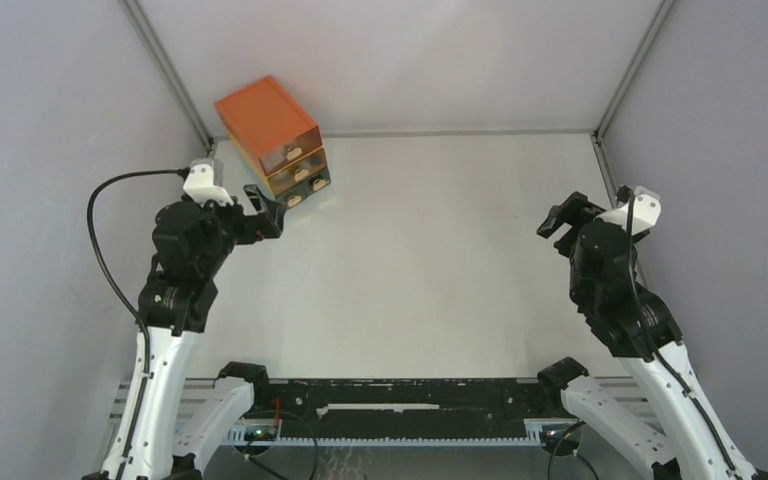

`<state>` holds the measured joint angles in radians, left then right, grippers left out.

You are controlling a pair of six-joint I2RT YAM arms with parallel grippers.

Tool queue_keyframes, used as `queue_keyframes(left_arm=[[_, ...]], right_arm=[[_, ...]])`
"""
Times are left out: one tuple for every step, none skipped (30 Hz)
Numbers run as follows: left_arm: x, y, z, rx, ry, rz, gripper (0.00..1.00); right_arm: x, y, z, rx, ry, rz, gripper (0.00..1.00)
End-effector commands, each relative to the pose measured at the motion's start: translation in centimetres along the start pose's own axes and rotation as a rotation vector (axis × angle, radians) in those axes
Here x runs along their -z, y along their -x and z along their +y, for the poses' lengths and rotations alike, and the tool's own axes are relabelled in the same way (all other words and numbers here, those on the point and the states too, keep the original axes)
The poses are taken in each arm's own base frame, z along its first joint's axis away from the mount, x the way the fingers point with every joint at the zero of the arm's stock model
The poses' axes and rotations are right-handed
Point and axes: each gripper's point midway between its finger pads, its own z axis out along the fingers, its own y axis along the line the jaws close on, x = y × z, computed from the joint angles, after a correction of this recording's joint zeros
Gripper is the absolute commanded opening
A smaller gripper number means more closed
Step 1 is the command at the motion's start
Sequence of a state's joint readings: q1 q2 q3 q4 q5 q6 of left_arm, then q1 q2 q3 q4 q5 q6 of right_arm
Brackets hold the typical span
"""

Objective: Organize the makeup
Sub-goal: Reset both arms

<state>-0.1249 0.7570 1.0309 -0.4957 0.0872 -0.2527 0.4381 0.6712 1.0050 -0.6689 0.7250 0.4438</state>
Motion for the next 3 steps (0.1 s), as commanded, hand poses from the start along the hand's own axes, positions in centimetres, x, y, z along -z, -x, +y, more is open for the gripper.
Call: queue_keyframes(left_arm=[[-0.13, 1.05, 0.59, -0.002, 0.034, -0.054, 1.00], [-0.20, 1.13, 0.58, -0.002, 0.033, -0.057, 1.00], [-0.25, 1.19, 0.60, -0.001, 0.035, -0.059, 1.00]], right_arm=[[-0.27, 1.15, 0.45, -0.054, 0.002, -0.045, 0.89], [-0.26, 1.16, 0.48, -0.056, 0.004, -0.045, 0.89], [-0.28, 1.17, 0.53, -0.059, 0.004, -0.045, 0.89]])
